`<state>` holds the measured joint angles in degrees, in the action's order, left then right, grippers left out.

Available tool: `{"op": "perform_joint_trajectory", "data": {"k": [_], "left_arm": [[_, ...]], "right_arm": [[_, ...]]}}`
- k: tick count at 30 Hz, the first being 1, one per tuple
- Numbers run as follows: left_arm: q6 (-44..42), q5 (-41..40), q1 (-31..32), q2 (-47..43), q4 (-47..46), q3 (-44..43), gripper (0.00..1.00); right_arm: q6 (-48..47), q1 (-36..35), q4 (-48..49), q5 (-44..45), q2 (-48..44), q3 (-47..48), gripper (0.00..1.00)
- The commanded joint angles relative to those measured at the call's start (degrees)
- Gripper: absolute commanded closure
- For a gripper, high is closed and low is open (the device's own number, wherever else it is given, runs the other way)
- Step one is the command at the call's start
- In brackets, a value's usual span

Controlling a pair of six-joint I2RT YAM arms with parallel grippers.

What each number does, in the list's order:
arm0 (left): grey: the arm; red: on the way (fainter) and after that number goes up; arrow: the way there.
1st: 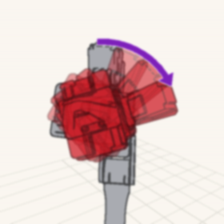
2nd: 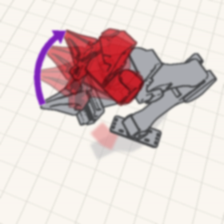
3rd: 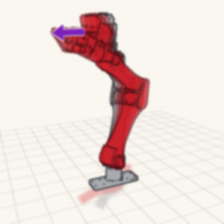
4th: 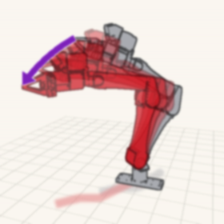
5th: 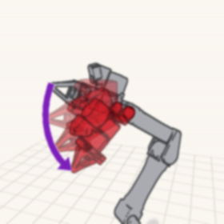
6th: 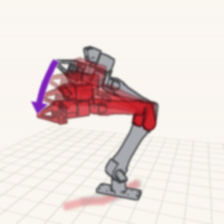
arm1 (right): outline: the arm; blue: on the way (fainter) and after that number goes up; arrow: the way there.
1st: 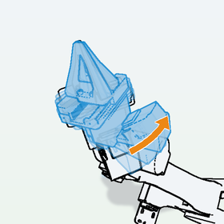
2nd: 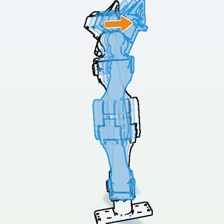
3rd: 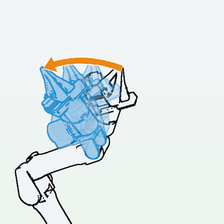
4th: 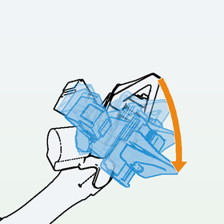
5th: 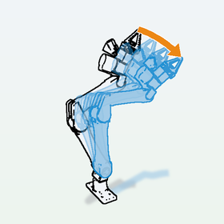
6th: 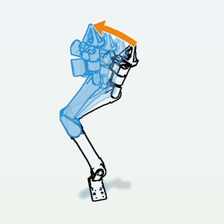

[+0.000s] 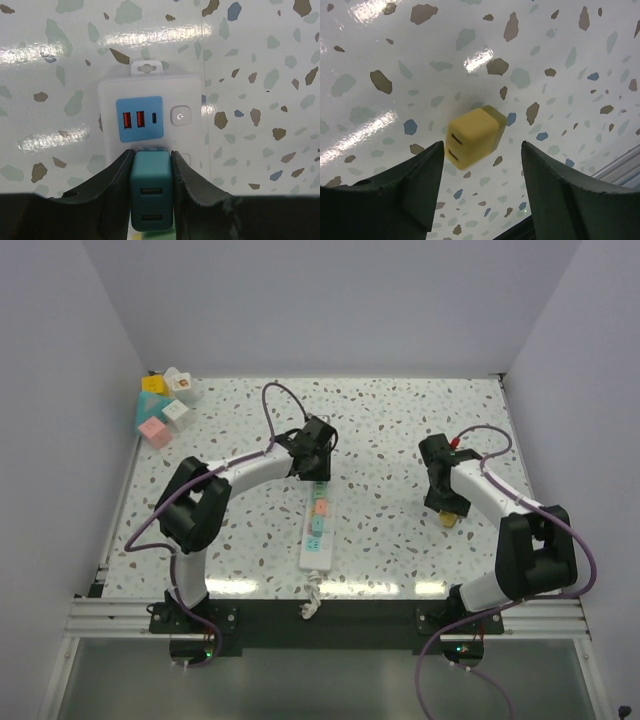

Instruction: Pull the plug off the socket

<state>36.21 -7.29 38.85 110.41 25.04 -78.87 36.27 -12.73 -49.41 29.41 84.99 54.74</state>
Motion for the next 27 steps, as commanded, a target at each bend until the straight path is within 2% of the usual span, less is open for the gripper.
{"op": "perform_joint_trajectory", "data": {"k": [1, 5, 9, 11, 16, 21, 27], "left_arm": [[0.2, 0.4, -0.6, 1.7, -0.1, -6.5, 1.0], [1.6, -0.3, -0.7, 4.7, 2.6, -9.7, 1.0], [2.8, -1.2, -0.8, 5.1, 4.1, -10.9, 1.0], [3.3, -1.5, -0.9, 4.1, 3.7, -11.0, 1.0], [3.3, -1.1, -0.9, 3.6, 3.2, -13.2, 1.0], [3.3, -1.1, -1.0, 7.4, 7.0, -16.1, 1.0], [4.7, -1.4, -1.1, 7.5, 6.3, -13.9, 1.0]], "right_arm": [[-1.0, -0.1, 0.5, -1.9, -2.2, 0.5, 0.31], [-2.3, -0.1, -1.3, -3.3, -5.6, 2.9, 0.17], [-6.2, -1.1, -0.3, -14.1, -10.6, 6.5, 0.15], [-5.9, -6.0, 2.6, -19.1, -13.3, 8.0, 0.15], [3.4, -20.3, 7.1, -21.2, -11.6, 10.7, 0.19], [7.8, -31.7, 9.8, -18.8, -2.3, 14.9, 0.22], [12.5, -40.2, 11.0, -14.0, 5.1, 18.6, 0.26]]}}
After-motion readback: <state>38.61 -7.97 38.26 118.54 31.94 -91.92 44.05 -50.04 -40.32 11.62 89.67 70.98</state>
